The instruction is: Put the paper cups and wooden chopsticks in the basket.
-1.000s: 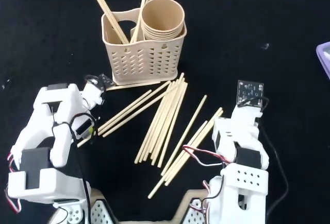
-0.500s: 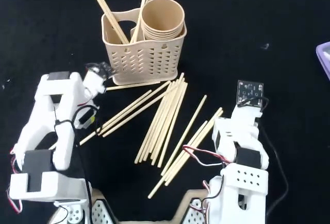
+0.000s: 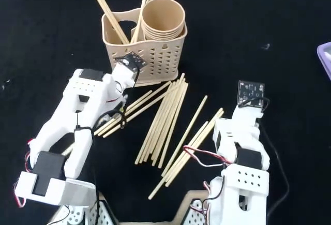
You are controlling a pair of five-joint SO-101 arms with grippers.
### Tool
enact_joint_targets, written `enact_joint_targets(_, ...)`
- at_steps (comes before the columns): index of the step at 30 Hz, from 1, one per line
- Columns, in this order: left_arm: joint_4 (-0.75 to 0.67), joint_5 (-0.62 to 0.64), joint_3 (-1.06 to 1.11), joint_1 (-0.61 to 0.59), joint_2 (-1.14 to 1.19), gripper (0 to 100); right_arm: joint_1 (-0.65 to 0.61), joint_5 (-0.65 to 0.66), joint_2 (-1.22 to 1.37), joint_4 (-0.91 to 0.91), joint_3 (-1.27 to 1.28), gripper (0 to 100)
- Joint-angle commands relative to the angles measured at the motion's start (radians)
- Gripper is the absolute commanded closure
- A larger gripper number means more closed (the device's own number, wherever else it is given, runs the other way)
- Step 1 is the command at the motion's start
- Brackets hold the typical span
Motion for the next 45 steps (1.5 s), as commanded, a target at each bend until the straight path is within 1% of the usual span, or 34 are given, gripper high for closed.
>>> enact_joint_targets(1, -0.011, 0.012, 0.005, 0.008, -0.049, 72, 0.005, -0.005, -0.019, -0.021, -0.005, 81.9)
enact_joint_targets(3, -0.005, 0.009, 0.008, 0.005, -0.051, 73, 0.005, -0.005, -0.019, -0.021, -0.005, 81.9)
enact_joint_targets(6, 0.087, -0.008, -0.005, -0.007, -0.052, 76, 0.005, -0.005, -0.019, -0.021, -0.005, 81.9)
enact_joint_targets(8, 0.169, -0.080, 0.001, -0.018, -0.052, 77, 0.005, -0.005, -0.019, -0.021, -0.005, 81.9)
enact_joint_targets(10, 0.216, -0.137, 0.025, -0.050, -0.052, 78, 0.005, -0.005, -0.019, -0.021, -0.005, 81.9)
enact_joint_targets(14, 0.212, -0.152, 0.048, -0.165, -0.052, 78, 0.005, -0.005, -0.019, -0.021, -0.005, 81.9)
enact_joint_targets(17, 0.172, -0.178, 0.062, -0.222, -0.052, 78, 0.005, -0.005, -0.019, -0.021, -0.005, 81.9)
enact_joint_targets(24, 0.043, -0.196, 0.183, -0.232, -0.052, 78, 0.005, -0.005, -0.019, -0.021, -0.005, 81.9)
enact_joint_targets(29, -0.046, -0.252, 0.246, -0.239, -0.052, 78, 0.005, -0.005, -0.019, -0.021, -0.005, 81.9)
enact_joint_targets(35, -0.049, -0.269, 0.232, -0.260, -0.052, 78, 0.005, -0.005, -0.019, -0.021, -0.005, 81.9)
enact_joint_targets(38, -0.048, -0.318, 0.208, -0.303, -0.044, 78, 0.005, -0.005, -0.019, -0.021, -0.005, 81.9)
enact_joint_targets(42, -0.048, -0.351, 0.179, -0.367, -0.041, 78, 0.005, -0.005, -0.019, -0.021, -0.005, 81.9)
enact_joint_targets(45, -0.048, -0.359, 0.196, -0.378, -0.041, 78, 0.005, -0.005, -0.019, -0.021, -0.005, 81.9)
